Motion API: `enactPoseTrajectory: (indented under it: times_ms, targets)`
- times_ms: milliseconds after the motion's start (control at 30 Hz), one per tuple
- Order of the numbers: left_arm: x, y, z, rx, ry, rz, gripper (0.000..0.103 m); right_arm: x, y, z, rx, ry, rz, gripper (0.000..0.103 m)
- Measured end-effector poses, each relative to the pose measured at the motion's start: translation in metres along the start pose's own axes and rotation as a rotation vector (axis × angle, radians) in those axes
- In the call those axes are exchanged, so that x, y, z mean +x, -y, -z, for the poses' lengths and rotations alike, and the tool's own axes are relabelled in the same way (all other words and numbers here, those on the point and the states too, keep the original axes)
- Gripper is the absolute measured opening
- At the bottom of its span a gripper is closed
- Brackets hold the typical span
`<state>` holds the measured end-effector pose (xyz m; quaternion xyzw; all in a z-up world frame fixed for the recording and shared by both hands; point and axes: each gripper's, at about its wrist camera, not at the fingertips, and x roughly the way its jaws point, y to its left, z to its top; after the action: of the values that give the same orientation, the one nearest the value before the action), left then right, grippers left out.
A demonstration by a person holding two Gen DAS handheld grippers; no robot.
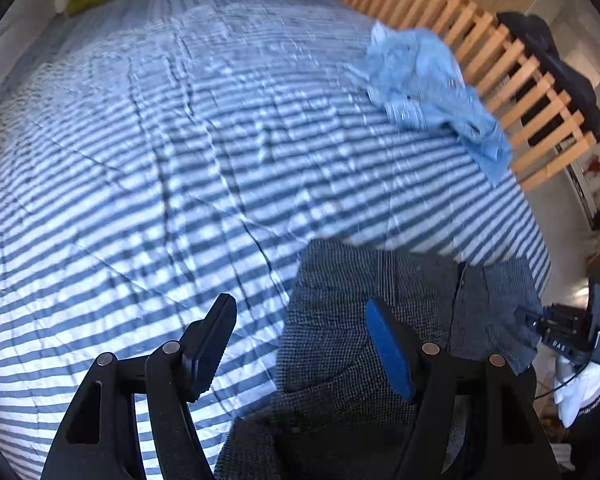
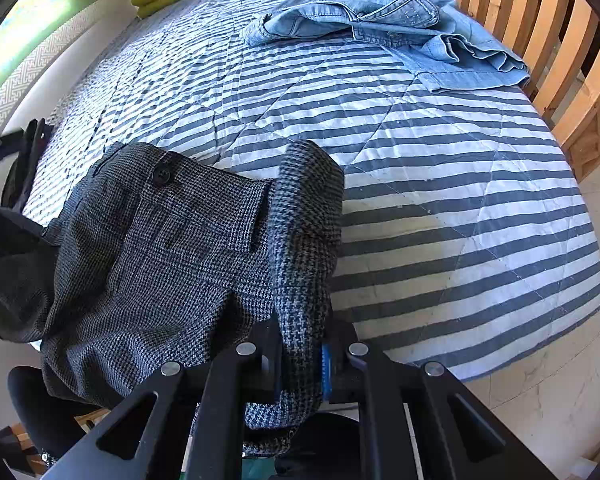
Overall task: Organize objects
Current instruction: 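Hold the shorts with both tools and shake them out to unbunch the legs, then lift the shorts with both tools and lay them flat on the bed cover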
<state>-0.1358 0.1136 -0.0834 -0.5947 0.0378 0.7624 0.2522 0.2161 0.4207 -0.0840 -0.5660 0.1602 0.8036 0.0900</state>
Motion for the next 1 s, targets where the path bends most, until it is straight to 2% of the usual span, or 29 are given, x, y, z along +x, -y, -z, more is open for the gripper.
enactPoseTrajectory:
  times_ms: [100,267,333,367,400,500,567,600,633,667,700,733,767,833,867,933,967,1000]
  targets:
    - [0.054,0.007,0.001,-0.027,-0.098,0.058,0.071,0.003,0.004,-0.001,0.027,-0.006,-0.018,0.014]
    - [0.087,0.016,0.004,-0.053,-0.106,0.05,0.07,0.004,0.007,-0.002,0.023,-0.015,-0.031,0.017]
    - [0.088,0.018,0.006,-0.042,-0.087,0.037,0.056,0.003,0.007,-0.004,0.015,-0.011,-0.04,0.028]
    - [0.087,0.018,0.006,-0.038,-0.083,0.028,0.036,0.003,0.01,-0.005,0.02,-0.007,-0.051,0.032]
    - [0.085,0.017,0.007,-0.04,-0.076,0.02,0.025,0.002,0.012,-0.007,0.035,0.0,-0.059,0.038]
    - [0.08,0.008,0.008,-0.063,-0.058,0.034,0.014,0.003,0.026,-0.015,0.109,-0.001,-0.124,0.041]
    - [0.076,0.004,0.009,-0.071,-0.044,0.049,0.013,0.011,0.033,-0.023,0.143,-0.015,-0.137,0.041]
    - [0.072,-0.001,0.01,-0.085,-0.035,0.055,0.014,0.016,0.035,-0.027,0.148,-0.026,-0.128,0.04]
    - [0.07,-0.005,0.009,-0.104,-0.018,0.045,0.015,0.022,0.035,-0.03,0.146,-0.047,-0.117,0.035]
    - [0.065,-0.01,0.009,-0.12,0.0,0.037,0.024,0.027,0.034,-0.032,0.152,-0.061,-0.109,0.03]
    - [0.065,-0.013,0.007,-0.138,0.001,0.04,0.056,0.03,0.033,-0.033,0.153,-0.07,-0.111,0.027]
    - [0.066,-0.017,0.006,-0.159,0.001,0.053,0.069,0.031,0.029,-0.033,0.142,-0.072,-0.105,0.026]
    - [0.066,-0.018,0.005,-0.168,0.016,0.07,0.073,0.031,0.026,-0.034,0.126,-0.067,-0.087,0.026]
    - [0.073,-0.015,0.003,-0.156,-0.003,0.086,0.05,0.03,0.02,-0.034,0.103,-0.056,-0.072,0.023]
    - [0.079,-0.01,0.004,-0.143,-0.032,0.081,0.022,0.03,0.019,-0.035,0.103,-0.049,-0.068,0.021]
    - [0.08,0.0,0.009,-0.107,-0.012,0.028,0.02,0.028,0.017,-0.034,0.11,-0.04,-0.072,0.015]
    - [0.074,0.002,0.011,-0.098,0.003,0.026,0.012,0.026,0.017,-0.033,0.114,-0.035,-0.072,0.014]
    - [0.065,0.001,0.013,-0.102,0.023,0.044,0.01,0.024,0.015,-0.033,0.116,-0.028,-0.071,0.012]
